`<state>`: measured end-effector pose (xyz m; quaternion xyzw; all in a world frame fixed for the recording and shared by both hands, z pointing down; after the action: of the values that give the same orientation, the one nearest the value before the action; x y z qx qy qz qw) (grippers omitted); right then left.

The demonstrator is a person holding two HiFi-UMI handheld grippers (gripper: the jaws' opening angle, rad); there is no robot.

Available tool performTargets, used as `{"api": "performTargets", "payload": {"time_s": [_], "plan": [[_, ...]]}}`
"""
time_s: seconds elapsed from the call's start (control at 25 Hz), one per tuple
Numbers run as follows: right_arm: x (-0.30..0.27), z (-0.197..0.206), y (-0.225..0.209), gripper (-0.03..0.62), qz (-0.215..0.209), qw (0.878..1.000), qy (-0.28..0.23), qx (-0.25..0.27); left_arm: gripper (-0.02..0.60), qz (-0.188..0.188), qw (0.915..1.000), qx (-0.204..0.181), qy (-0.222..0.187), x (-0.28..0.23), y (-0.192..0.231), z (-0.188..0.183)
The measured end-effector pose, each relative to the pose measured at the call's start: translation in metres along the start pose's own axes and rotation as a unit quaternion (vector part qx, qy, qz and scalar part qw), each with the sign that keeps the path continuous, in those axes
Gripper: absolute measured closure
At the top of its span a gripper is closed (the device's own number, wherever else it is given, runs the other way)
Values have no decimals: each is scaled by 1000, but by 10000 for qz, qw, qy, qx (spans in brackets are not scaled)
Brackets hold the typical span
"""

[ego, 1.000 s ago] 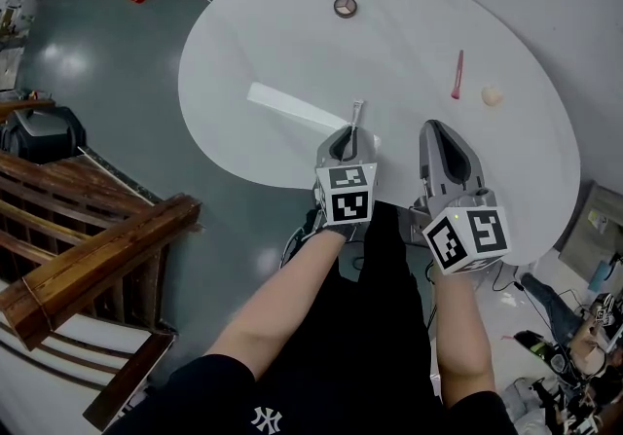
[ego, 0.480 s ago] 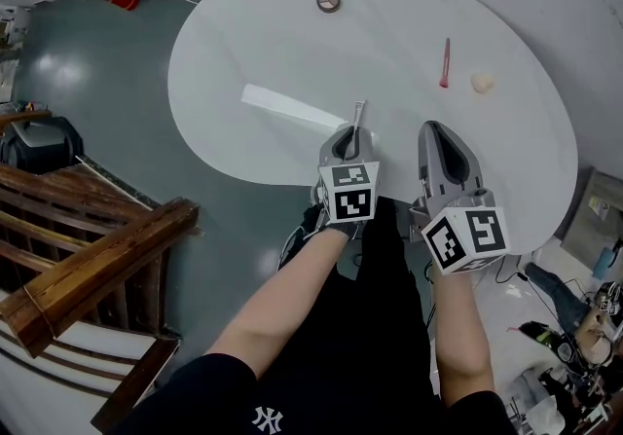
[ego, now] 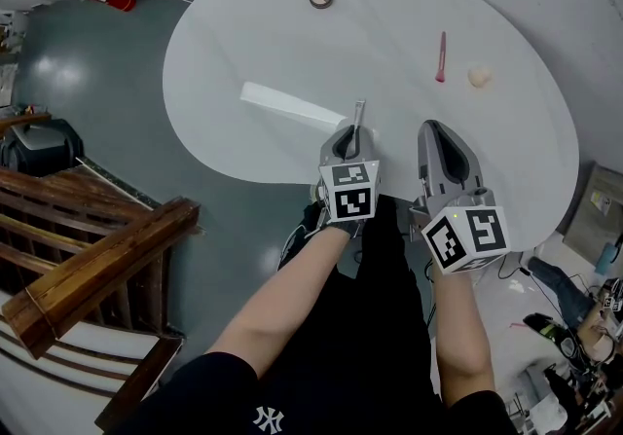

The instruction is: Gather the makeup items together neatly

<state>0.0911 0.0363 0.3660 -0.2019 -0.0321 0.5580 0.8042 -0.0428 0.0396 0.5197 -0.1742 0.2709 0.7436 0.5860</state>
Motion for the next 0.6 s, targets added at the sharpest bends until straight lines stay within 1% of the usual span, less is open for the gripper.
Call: {"api": "performTargets", "payload": {"time_s": [0.32,0.6], "plan": [[3,1,-2,576,-29,10000,-6,-73,540,58,10000,32,5,3,-3,4],[2,2,-1,576,-70,9999,-25,-107,537,16,10000,-21,-85,9,-2,-3]]}}
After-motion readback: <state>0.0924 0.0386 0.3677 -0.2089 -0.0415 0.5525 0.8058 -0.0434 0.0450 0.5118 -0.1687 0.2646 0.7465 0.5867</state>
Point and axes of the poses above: the fingertips, and each gripper's own axes: x backward along the fingers, y to its left, z out of its underside, the point moved 5 cm from there along x, backward along the fingers, and after that the axes turned 11 degrees about -y, right-handed, at the moved point
